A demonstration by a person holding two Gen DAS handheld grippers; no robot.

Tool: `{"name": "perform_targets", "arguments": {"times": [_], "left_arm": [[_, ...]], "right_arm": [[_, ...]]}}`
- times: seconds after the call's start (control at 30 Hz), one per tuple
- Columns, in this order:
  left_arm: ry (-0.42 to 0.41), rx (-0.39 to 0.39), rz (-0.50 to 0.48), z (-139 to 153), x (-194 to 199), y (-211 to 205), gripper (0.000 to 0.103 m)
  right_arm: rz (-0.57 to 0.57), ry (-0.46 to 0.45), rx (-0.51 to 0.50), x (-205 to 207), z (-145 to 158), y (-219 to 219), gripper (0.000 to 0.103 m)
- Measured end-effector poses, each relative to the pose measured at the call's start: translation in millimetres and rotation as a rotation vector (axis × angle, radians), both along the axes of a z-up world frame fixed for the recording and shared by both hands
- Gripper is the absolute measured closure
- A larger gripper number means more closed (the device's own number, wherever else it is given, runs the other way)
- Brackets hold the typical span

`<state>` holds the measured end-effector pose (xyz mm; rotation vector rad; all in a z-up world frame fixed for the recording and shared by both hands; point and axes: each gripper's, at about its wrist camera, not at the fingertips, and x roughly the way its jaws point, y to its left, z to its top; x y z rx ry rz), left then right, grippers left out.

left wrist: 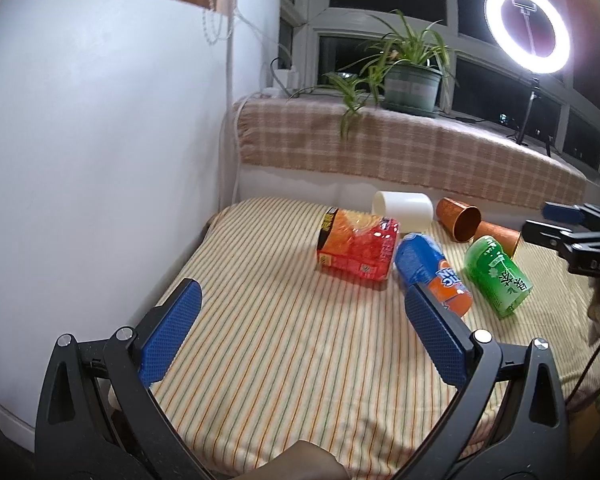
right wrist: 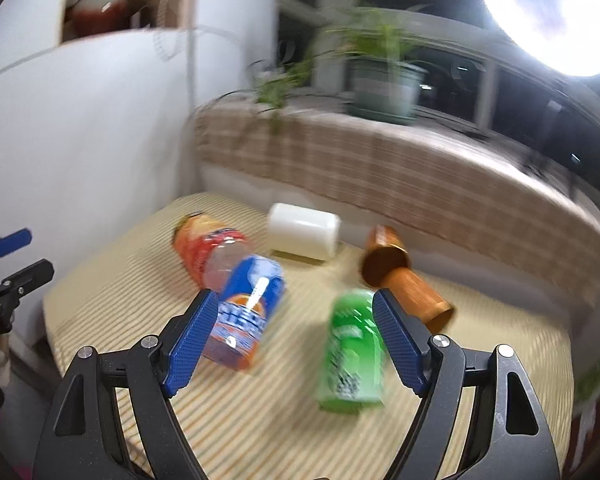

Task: Flip cup upright
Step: 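Move the right tool toward the lying red-orange bottle, then close the right gripper around the red-orange bottle and lift it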

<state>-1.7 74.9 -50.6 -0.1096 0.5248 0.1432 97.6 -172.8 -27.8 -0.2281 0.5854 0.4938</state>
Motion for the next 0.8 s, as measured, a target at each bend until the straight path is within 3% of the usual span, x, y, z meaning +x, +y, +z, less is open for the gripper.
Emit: {"name": "perform_targets", "arguments": {"times": [0.4,0.8], "left_arm": [[0.037,-0.031,0.044,-15,-5,20,0.000],[0.050,-0.063,0.106,-25,-12,49,0.000]], "right_arm": [[0.406,0.174,-0.243,66,-17,105,0.023],[0.529,0.280,-0.434,115,-50,177,0.023]]}}
